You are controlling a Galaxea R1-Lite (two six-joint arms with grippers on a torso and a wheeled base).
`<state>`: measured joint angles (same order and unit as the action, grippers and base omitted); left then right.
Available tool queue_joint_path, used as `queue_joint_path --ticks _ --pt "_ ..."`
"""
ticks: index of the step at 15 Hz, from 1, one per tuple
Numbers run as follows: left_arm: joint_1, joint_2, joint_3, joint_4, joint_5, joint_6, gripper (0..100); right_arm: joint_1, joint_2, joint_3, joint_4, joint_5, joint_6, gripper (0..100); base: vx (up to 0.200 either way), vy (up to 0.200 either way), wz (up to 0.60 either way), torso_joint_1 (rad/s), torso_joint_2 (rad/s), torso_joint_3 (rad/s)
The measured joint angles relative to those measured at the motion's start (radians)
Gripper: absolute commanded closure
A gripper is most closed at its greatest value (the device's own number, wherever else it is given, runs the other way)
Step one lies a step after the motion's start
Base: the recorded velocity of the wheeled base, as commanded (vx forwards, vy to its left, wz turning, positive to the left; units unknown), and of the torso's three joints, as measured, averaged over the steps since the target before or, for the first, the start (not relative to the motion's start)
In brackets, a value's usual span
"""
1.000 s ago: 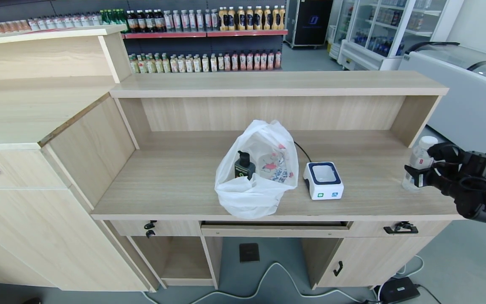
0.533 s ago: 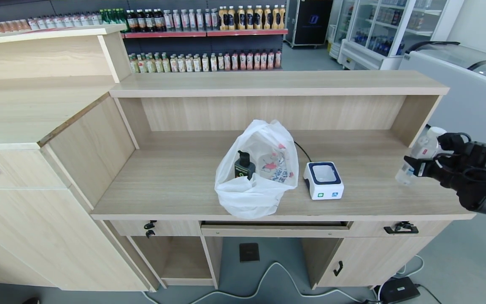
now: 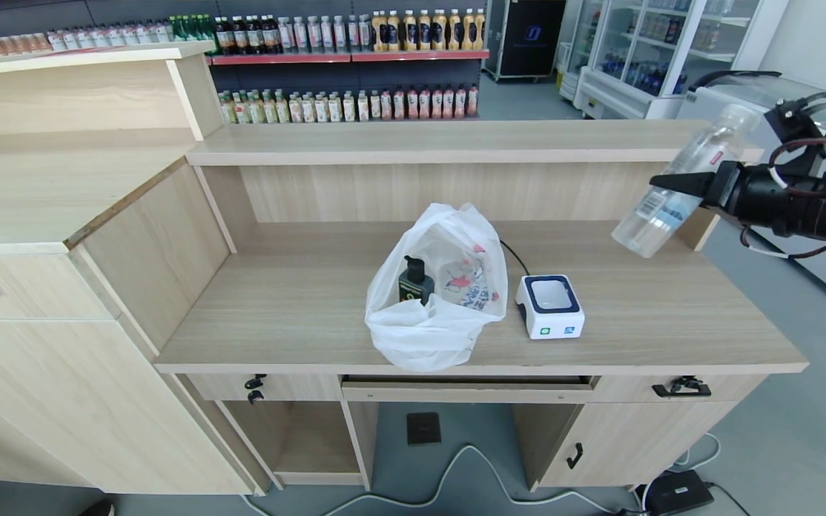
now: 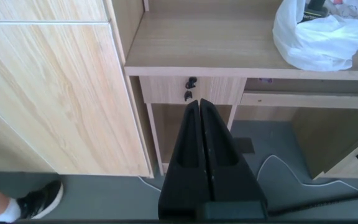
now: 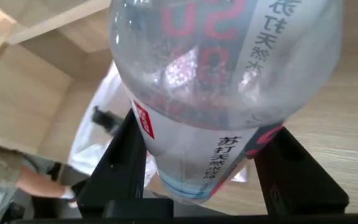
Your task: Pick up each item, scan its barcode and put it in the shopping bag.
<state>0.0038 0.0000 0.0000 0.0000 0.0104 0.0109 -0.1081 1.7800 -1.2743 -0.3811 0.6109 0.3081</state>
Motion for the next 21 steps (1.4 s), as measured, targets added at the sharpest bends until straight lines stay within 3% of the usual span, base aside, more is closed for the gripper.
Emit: queue_joint_path --ticks 5,9,12,17,21 --pt "0.001 0.000 0.000 0.000 0.000 0.000 100 0.185 -0.215 0.035 0.040 0.089 0.099 100 0.000 0.000 0.00 0.000 0.00 0.000" --pt "0.000 0.000 0.000 0.000 0.000 0.000 100 0.312 -0.366 0.039 0.223 0.107 0.120 100 0.000 0.000 0.00 0.000 0.00 0.000" --pt "0.001 0.000 0.000 0.000 0.000 0.000 100 0.414 -0.459 0.047 0.287 0.106 0.119 100 0.000 0.000 0.00 0.000 0.00 0.000" --pt "0.000 0.000 0.000 0.000 0.000 0.000 100 0.483 -0.524 0.167 0.290 0.099 -0.061 100 0.000 0.000 0.00 0.000 0.00 0.000" --pt "0.001 0.000 0.000 0.000 0.000 0.000 100 0.527 -0.578 0.233 0.313 0.077 -0.070 100 0.000 0.000 0.00 0.000 0.00 0.000"
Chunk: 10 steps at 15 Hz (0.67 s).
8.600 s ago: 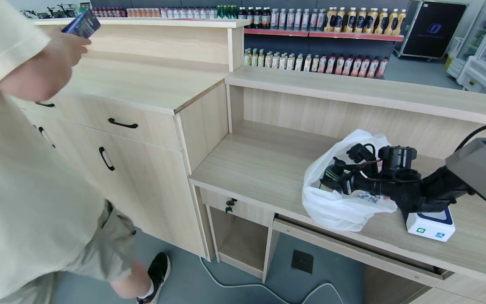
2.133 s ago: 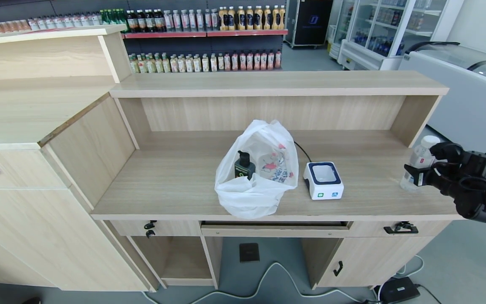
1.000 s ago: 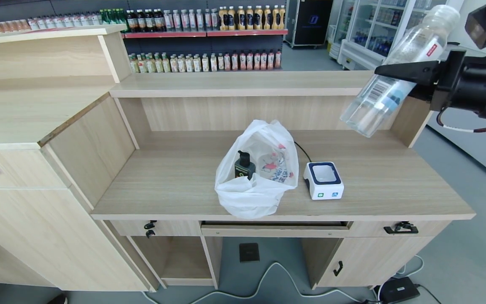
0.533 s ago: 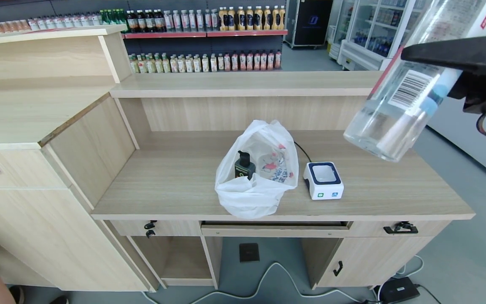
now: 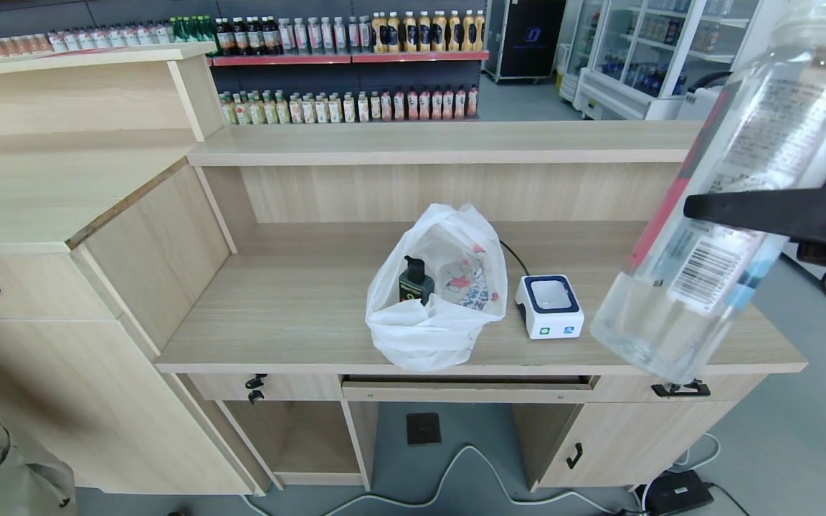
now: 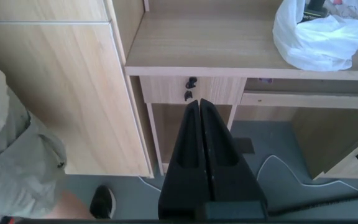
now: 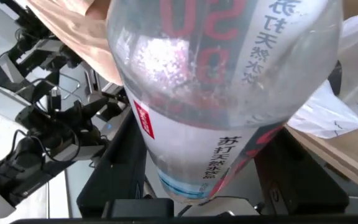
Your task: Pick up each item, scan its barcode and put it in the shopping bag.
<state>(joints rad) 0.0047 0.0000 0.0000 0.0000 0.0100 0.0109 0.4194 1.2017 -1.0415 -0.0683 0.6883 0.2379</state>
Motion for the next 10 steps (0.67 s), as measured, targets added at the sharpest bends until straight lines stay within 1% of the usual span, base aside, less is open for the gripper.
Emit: queue_joint_path --ticks 4,6,7,10 --pt "0.000 0.000 0.000 0.000 0.000 0.000 100 0.061 -0.018 -0.026 0.049 -0.013 0.007 100 0.000 0.000 0.00 0.000 0.00 0.000" --pt "-0.001 0.000 0.000 0.000 0.000 0.000 100 0.090 -0.017 -0.026 0.049 -0.070 0.002 100 0.000 0.000 0.00 0.000 0.00 0.000" --pt "-0.001 0.000 0.000 0.000 0.000 0.000 100 0.098 -0.017 -0.026 0.049 -0.090 0.001 100 0.000 0.000 0.00 0.000 0.00 0.000" --pt "0.000 0.000 0.000 0.000 0.000 0.000 100 0.105 -0.016 -0.025 0.051 -0.099 -0.017 100 0.000 0.000 0.00 0.000 0.00 0.000"
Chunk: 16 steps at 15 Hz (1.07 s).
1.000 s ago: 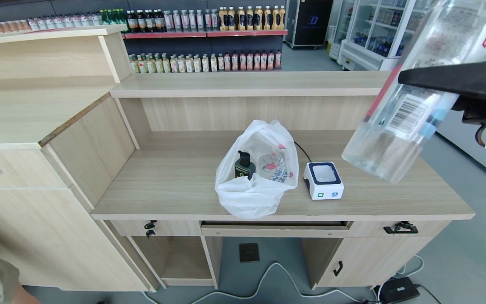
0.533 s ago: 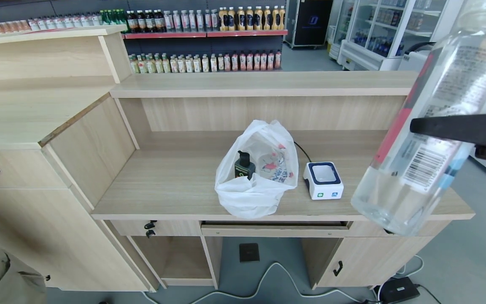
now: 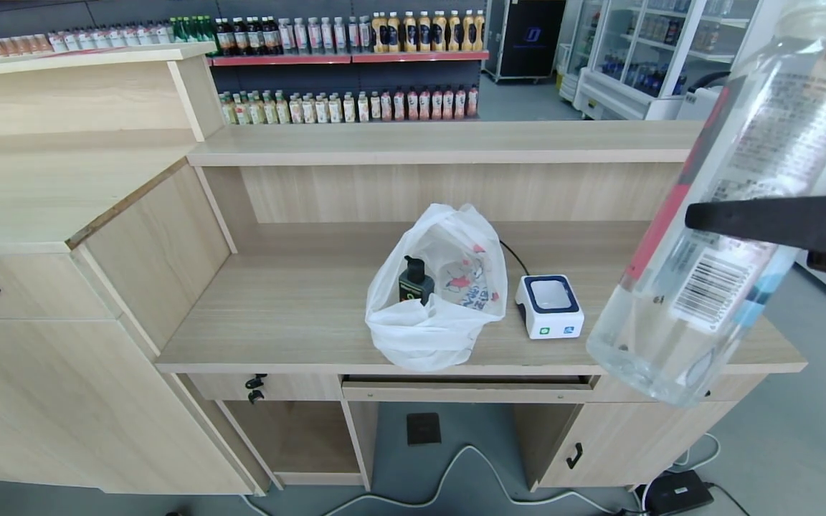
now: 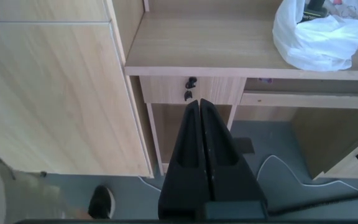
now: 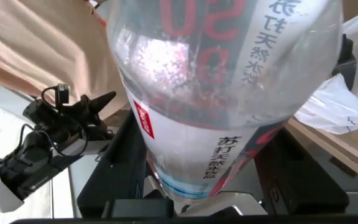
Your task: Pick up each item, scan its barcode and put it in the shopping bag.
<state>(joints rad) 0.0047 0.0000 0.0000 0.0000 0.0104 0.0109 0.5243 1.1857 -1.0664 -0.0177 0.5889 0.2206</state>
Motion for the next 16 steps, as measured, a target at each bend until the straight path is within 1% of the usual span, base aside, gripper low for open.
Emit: queue_joint_path --ticks 1,3,5,7,10,12,14,16 --pt "0.000 0.000 0.000 0.000 0.000 0.000 100 0.000 0.000 0.006 0.008 0.001 -0.034 100 0.000 0.000 0.00 0.000 0.00 0.000" --pt "0.000 0.000 0.000 0.000 0.000 0.000 100 0.000 -0.003 0.007 0.075 0.005 -0.102 100 0.000 0.000 0.00 0.000 0.00 0.000" --pt "0.000 0.000 0.000 0.000 0.000 0.000 100 0.005 -0.003 -0.027 0.094 0.021 -0.107 100 0.000 0.000 0.00 0.000 0.00 0.000" --pt "-0.001 0.000 0.000 0.000 0.000 0.000 100 0.009 0.004 -0.039 0.085 0.030 -0.086 100 0.000 0.000 0.00 0.000 0.00 0.000" --pt "0.000 0.000 0.000 0.000 0.000 0.000 100 0.010 0.013 -0.042 0.013 0.096 0.016 100 0.000 0.000 0.00 0.000 0.00 0.000" --pt "-0.001 0.000 0.000 0.000 0.000 0.000 100 0.015 0.013 -0.020 -0.003 0.109 0.030 100 0.000 0.000 0.00 0.000 0.00 0.000" --pt "-0.001 0.000 0.000 0.000 0.000 0.000 100 0.020 0.013 0.005 -0.010 0.159 0.027 100 0.000 0.000 0.00 0.000 0.00 0.000" --pt "-0.001 0.000 0.000 0.000 0.000 0.000 100 0.024 0.020 0.038 -0.074 0.164 0.025 100 0.000 0.000 0.00 0.000 0.00 0.000"
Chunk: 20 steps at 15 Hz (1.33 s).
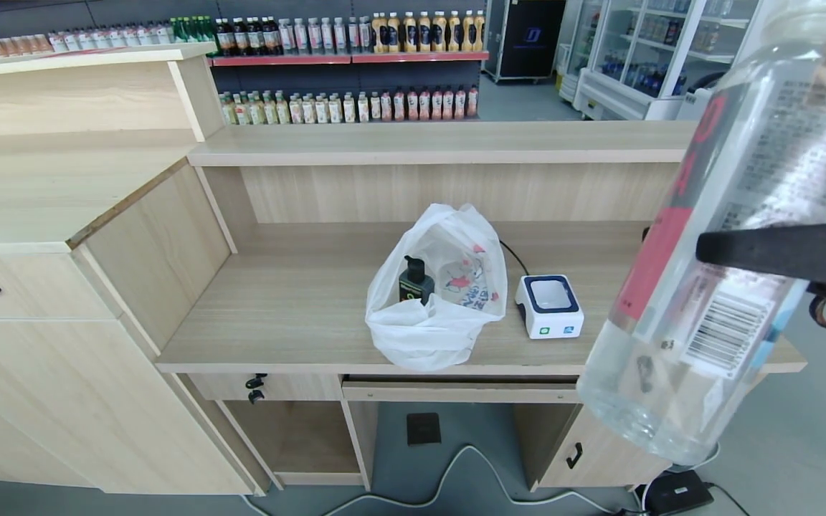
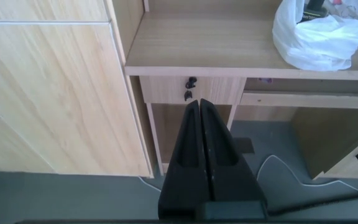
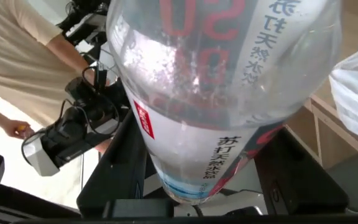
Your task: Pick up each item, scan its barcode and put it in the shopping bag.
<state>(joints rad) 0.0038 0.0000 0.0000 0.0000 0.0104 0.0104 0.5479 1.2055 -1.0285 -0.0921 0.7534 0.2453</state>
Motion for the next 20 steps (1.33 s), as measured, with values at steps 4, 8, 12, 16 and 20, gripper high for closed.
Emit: queue_joint_path --ticks 4,8,12,16,20 --pt "0.000 0.000 0.000 0.000 0.000 0.000 100 0.014 0.036 0.036 -0.103 0.003 0.003 100 0.000 0.000 0.00 0.000 0.00 0.000" --pt "0.000 0.000 0.000 0.000 0.000 0.000 100 0.022 0.048 0.060 -0.117 0.029 0.016 100 0.000 0.000 0.00 0.000 0.00 0.000" --pt "0.001 0.000 0.000 0.000 0.000 0.000 100 0.023 0.053 0.064 -0.131 0.094 0.023 100 0.000 0.000 0.00 0.000 0.00 0.000" --pt "0.000 0.000 0.000 0.000 0.000 0.000 100 0.022 0.056 0.080 -0.132 0.096 0.000 100 0.000 0.000 0.00 0.000 0.00 0.000" --pt "0.000 0.000 0.000 0.000 0.000 0.000 100 0.023 0.056 0.081 -0.131 0.098 0.000 100 0.000 0.000 0.00 0.000 0.00 0.000"
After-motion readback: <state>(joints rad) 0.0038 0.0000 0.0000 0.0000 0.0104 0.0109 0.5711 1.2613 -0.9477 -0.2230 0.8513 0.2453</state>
